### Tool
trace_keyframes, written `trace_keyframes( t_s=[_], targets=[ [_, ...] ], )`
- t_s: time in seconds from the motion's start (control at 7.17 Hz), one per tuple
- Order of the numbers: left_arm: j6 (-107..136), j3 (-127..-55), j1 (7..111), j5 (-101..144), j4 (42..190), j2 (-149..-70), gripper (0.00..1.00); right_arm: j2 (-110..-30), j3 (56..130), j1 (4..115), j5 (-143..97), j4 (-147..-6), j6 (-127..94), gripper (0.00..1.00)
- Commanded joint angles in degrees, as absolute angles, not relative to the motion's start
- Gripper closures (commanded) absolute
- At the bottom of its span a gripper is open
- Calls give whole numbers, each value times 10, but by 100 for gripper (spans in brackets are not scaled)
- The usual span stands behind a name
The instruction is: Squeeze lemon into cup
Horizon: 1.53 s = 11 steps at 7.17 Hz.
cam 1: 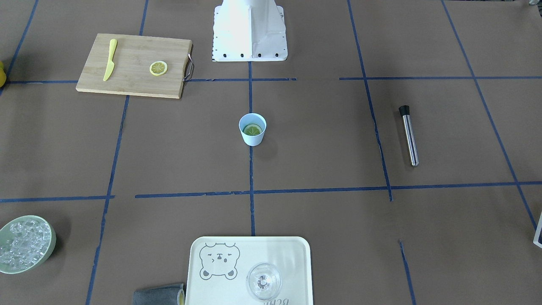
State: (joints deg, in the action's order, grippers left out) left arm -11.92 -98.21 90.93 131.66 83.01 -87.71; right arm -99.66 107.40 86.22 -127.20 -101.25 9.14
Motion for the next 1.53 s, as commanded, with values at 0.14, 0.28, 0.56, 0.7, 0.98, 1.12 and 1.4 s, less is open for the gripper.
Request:
trace_keyframes(
  t_s=[0.14,0.28,0.56,0.7,0.98,1.12,1.4],
  targets=[
    [-117,-978,910,1323,840,-891,0,-996,1075,862,-1276,-1013,91,0],
    [-117,-982,910,1323,840,-891,0,-996,1075,862,-1277,-1013,90,0],
    [-119,-987,910,1323,840,-891,0,-996,1075,862,-1277,-1013,88,0],
    [-119,-989,910,1322,839,-890,0,-996,1075,862,-1277,-1013,88,0],
    [-118,-987,910,1321,839,-886,0,-996,1074,862,-1279,-1013,88,0],
    [-118,-988,910,1322,839,-884,0,-996,1076,862,-1295,-1013,88,0],
    [-118,-989,910,1323,839,-884,0,-996,1075,862,-1297,-1013,87,0]
  ],
)
